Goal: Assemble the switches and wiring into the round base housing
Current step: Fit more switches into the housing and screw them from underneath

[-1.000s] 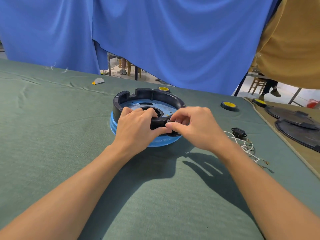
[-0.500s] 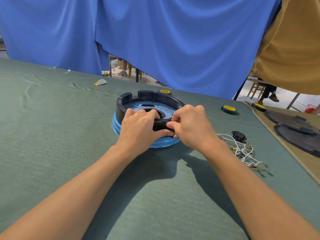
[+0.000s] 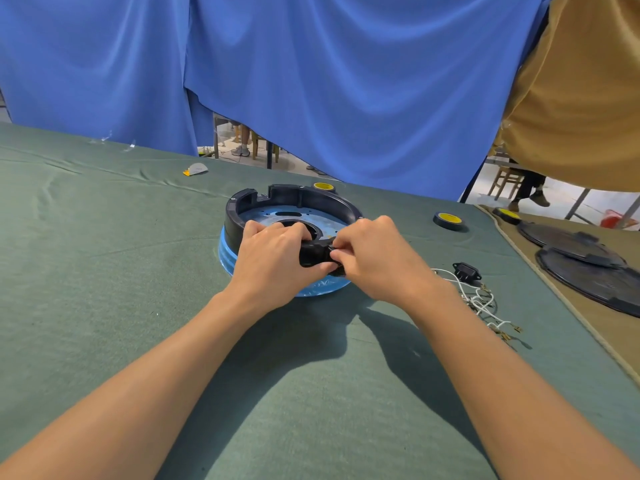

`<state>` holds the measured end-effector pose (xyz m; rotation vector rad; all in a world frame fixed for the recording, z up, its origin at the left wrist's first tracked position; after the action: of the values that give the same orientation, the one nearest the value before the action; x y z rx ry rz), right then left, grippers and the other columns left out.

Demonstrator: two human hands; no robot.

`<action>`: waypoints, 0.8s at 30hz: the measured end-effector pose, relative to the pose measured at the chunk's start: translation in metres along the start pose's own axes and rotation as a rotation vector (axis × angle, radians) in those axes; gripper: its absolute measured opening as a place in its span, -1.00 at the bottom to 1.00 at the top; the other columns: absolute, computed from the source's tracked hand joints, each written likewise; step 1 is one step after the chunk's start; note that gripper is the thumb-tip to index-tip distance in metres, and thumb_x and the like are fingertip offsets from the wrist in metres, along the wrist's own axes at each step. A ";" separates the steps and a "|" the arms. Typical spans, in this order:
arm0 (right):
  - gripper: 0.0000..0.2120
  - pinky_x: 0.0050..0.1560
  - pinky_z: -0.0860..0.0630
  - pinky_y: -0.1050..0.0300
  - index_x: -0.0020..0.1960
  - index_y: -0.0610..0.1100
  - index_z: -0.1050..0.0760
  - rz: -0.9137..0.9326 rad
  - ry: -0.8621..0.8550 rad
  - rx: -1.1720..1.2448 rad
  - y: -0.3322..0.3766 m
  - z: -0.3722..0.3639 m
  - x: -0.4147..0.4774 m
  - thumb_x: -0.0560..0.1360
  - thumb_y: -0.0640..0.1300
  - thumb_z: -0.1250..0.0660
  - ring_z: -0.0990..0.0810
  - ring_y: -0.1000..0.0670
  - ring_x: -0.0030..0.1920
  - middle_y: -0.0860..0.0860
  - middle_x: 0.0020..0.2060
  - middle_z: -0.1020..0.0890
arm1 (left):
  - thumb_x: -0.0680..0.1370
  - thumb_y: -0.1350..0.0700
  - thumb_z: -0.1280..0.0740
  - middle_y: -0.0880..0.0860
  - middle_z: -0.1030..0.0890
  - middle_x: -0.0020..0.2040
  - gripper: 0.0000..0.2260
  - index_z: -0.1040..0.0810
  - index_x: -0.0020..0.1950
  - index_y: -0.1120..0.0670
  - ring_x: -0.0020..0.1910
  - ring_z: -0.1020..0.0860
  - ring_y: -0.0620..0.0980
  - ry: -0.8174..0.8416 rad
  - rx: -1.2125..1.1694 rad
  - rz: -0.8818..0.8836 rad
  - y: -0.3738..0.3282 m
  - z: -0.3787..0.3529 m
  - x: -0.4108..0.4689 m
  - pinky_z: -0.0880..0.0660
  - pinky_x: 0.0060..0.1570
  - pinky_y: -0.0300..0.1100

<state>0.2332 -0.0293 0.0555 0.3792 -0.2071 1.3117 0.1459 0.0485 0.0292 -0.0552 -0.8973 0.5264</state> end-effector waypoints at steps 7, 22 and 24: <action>-0.86 0.11 -0.47 0.05 0.02 -0.09 -0.68 0.036 -0.132 0.227 -0.022 0.008 0.003 0.48 -0.14 -0.43 -0.56 -0.02 0.03 0.02 -0.02 -0.66 | 0.41 -0.29 -0.41 -0.09 -0.55 -0.23 -0.60 -0.55 -0.07 0.03 -0.24 -0.43 -0.04 0.027 -0.044 -0.003 0.003 -0.001 0.003 -0.08 -0.07 -0.15; -0.90 -0.01 -0.54 0.07 -0.11 -0.09 -0.72 0.046 -0.069 0.423 -0.030 -0.004 0.024 0.49 -0.13 -0.42 -0.63 0.04 -0.13 0.04 -0.21 -0.72 | 0.35 -0.33 -0.44 -0.02 -0.59 -0.25 -0.54 -0.61 -0.09 0.07 -0.26 -0.37 -0.05 -0.069 -0.052 -0.004 0.007 0.005 0.000 -0.13 -0.05 -0.17; -0.91 0.04 -0.54 0.07 -0.10 -0.07 -0.72 0.048 -0.036 0.443 -0.032 -0.004 0.023 0.49 -0.14 -0.43 -0.63 0.06 -0.07 0.07 -0.16 -0.72 | 0.34 -0.34 -0.43 -0.03 -0.55 -0.24 -0.54 -0.59 -0.08 0.04 -0.23 -0.34 -0.05 -0.053 -0.041 0.020 0.008 0.003 0.001 -0.11 -0.06 -0.17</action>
<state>0.2698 -0.0136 0.0551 0.7770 0.0488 1.3964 0.1405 0.0559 0.0298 -0.0879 -0.9599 0.5303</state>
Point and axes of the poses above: each hand's wrist, its own x-axis towards the middle knuckle, its own z-axis out of the back of the hand, y = z × x, the point moved 8 cm from there along x, towards the middle knuckle
